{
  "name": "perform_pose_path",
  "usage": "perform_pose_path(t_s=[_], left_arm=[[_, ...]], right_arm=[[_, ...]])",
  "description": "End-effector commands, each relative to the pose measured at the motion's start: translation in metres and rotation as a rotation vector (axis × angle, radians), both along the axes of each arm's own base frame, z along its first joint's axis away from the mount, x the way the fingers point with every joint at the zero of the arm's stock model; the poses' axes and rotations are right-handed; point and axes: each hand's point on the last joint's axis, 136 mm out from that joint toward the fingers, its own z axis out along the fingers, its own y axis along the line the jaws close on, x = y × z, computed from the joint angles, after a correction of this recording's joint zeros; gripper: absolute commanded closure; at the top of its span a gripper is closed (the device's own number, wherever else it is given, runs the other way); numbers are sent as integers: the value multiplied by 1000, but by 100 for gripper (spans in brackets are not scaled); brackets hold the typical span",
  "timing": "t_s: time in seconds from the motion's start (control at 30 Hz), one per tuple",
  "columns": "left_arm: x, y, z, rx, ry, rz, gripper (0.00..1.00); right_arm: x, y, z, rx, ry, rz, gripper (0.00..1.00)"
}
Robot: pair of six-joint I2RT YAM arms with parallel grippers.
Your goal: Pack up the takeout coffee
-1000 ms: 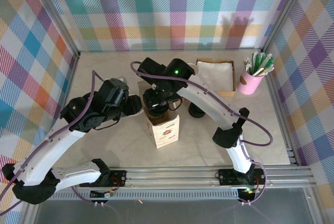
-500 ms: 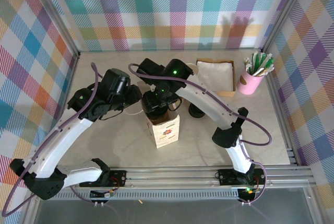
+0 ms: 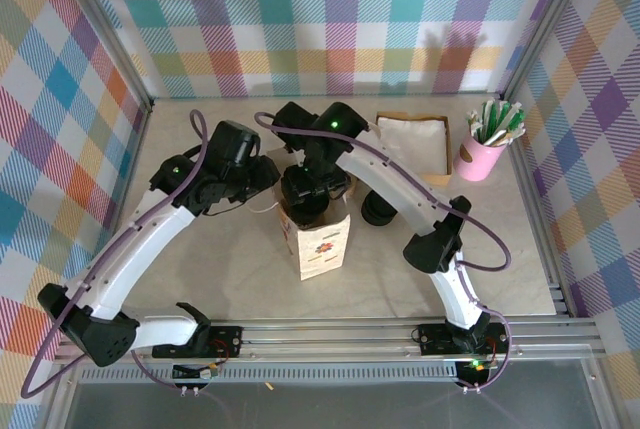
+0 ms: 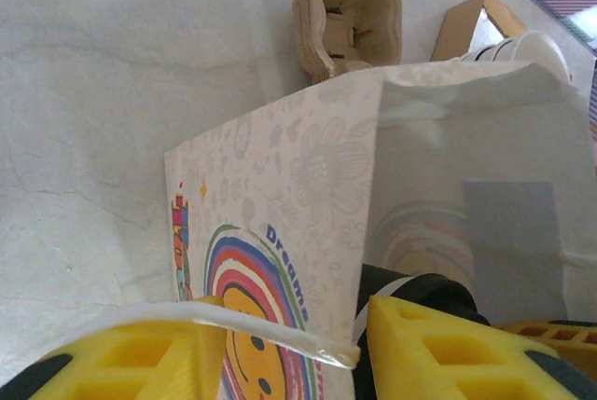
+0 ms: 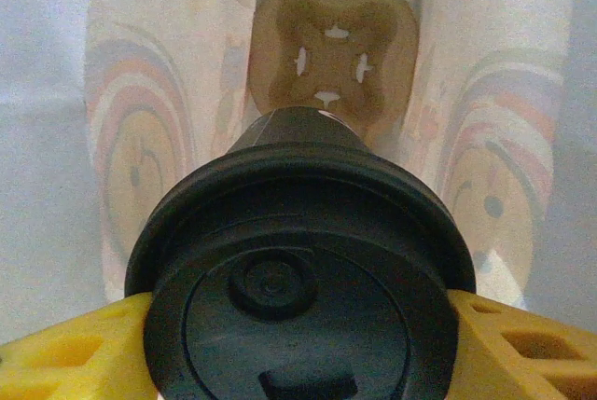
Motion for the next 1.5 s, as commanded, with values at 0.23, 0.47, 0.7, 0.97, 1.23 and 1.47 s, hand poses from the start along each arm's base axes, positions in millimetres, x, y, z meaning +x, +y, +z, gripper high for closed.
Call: perform_pose_path(t_s=[0.23,0.47,0.7,0.97,1.23,1.47], left_arm=[[-2,1,-12,11,39,-10,64],[-3,0,-24,52,73,-45,66],[-4,0,-27,63,77,-64,79],[-11,-1,-28,69,100,-99,98],[-23,1,-24,63,128,-121,100],[-41,-6,-15,28,139,-202,100]], right_arm=[[-24,-29,-23,-179,125,33,64],[-24,-31,-28,-198,133,25,65],[-20,-31,-32,-215,123,29,64],[-18,-31,-31,-219,110,52,64],[-21,-32,-23,-198,103,47,64],[-38,-30,-14,-173,117,66,65]])
